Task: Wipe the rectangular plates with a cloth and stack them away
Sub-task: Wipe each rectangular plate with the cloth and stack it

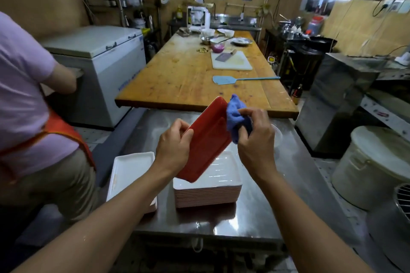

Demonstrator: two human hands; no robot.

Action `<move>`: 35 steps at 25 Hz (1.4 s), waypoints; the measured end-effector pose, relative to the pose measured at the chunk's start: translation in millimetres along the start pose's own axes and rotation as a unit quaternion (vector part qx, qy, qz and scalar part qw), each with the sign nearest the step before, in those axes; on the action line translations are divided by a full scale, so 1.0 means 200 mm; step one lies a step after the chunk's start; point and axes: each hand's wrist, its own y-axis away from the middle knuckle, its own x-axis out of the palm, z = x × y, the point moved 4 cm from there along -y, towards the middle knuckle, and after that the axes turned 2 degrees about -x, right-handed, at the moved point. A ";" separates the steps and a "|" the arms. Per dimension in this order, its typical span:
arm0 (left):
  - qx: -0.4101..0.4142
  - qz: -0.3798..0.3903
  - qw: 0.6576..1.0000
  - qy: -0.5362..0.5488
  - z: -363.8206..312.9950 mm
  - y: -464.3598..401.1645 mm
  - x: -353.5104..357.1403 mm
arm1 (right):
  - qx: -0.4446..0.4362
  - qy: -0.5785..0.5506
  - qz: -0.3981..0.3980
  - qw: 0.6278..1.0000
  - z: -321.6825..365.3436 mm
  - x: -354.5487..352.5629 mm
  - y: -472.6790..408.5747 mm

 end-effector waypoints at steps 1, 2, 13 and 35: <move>-0.003 -0.006 1.000 0.012 -0.01 0.01 -0.04 | -0.023 -0.003 0.011 1.000 0.05 0.03 -0.01; -0.007 -0.013 1.000 0.022 -0.02 0.03 -0.07 | -0.043 -0.006 0.028 0.999 0.10 0.06 -0.02; -0.077 -0.042 0.982 0.170 -0.03 0.12 -0.27 | -0.213 0.084 0.135 0.964 0.36 0.22 -0.05; -0.124 -0.108 0.915 0.368 -0.08 0.09 -0.17 | 0.127 -0.153 0.110 0.974 0.10 0.15 0.25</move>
